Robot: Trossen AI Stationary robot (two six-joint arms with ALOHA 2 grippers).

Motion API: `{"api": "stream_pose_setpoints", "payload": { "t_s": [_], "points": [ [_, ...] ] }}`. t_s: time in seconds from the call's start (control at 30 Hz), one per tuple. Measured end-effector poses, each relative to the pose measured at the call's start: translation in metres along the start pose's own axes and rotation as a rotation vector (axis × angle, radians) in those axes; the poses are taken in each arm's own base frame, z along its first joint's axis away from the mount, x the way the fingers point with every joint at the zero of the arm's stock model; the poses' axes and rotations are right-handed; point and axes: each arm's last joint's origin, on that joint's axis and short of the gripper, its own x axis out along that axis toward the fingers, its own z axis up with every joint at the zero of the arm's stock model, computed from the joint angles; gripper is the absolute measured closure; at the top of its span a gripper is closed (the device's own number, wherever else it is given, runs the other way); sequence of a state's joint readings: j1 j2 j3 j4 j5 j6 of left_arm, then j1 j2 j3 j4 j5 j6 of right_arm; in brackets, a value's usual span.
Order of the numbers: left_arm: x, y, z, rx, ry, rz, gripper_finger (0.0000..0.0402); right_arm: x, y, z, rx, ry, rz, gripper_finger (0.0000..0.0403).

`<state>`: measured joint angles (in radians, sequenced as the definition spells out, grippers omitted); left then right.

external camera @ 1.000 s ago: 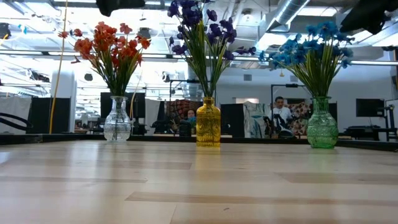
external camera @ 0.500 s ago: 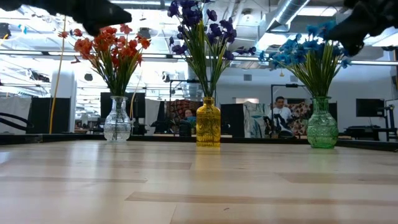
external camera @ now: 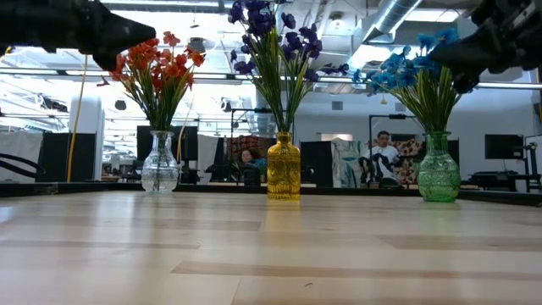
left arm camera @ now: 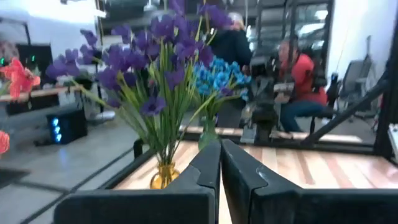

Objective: Sort flowers into vase by color
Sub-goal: Return to Home Position

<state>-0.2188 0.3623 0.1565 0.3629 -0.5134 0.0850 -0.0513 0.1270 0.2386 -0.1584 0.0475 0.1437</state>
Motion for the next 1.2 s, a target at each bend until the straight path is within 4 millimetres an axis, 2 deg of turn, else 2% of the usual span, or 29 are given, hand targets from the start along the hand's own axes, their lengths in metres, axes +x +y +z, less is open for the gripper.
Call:
{"api": "stream_pose_setpoints", "payload": {
  "t_s": [0.3, 0.5, 0.83, 1.0, 1.1, 1.2],
  "points": [
    [-0.014, 0.007, -0.025, 0.012, -0.097, 0.051, 0.0401, 0.005, -0.003, -0.021, -0.033, 0.018, -0.007, 0.0367],
    [-0.020, 0.013, -0.026, 0.027, -0.080, 0.073, 0.0401, 0.002, -0.003, -0.022, -0.056, 0.023, -0.008, 0.0379],
    [-0.025, 0.020, -0.031, 0.116, -0.041, 0.128, 0.0401, -0.005, -0.006, -0.024, -0.099, 0.017, -0.059, 0.0371],
    [-0.023, 0.021, -0.036, 0.155, -0.013, 0.071, 0.0401, -0.005, -0.007, -0.022, -0.127, -0.008, -0.127, 0.0379],
    [-0.022, 0.022, -0.037, 0.164, -0.014, -0.017, 0.0401, -0.006, -0.008, -0.020, -0.131, -0.027, -0.141, 0.0374],
    [-0.020, 0.026, -0.039, 0.155, -0.003, -0.032, 0.0401, -0.005, -0.008, -0.020, -0.135, -0.026, -0.141, 0.0369]
  ]
}}
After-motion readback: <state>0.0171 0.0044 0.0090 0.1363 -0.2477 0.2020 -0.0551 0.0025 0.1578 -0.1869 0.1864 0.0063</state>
